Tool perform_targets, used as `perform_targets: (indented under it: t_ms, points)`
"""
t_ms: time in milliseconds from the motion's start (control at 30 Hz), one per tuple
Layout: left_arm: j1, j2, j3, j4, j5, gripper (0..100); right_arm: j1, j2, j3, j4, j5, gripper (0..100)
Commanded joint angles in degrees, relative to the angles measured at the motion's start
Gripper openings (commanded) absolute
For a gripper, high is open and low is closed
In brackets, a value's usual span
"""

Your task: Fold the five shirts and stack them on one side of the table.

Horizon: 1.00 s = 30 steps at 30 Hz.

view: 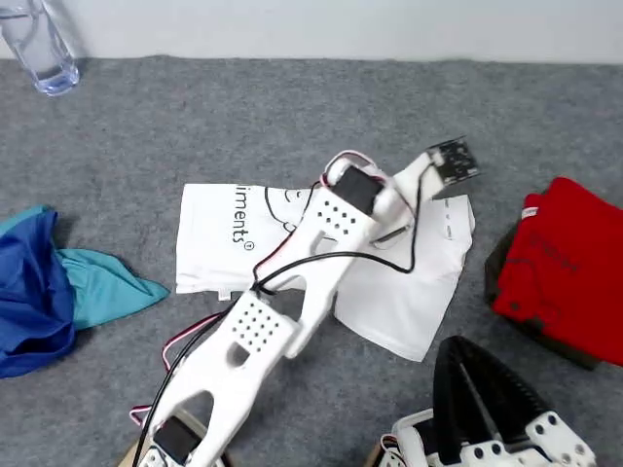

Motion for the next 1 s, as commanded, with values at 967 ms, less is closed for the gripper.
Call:
perform_targets:
  t_ms: [967]
  points:
    - [-7.21,-21.63,37.67,1.23,2.73,1,-0.57,0.31,7.12,4.53,0.0,0.8]
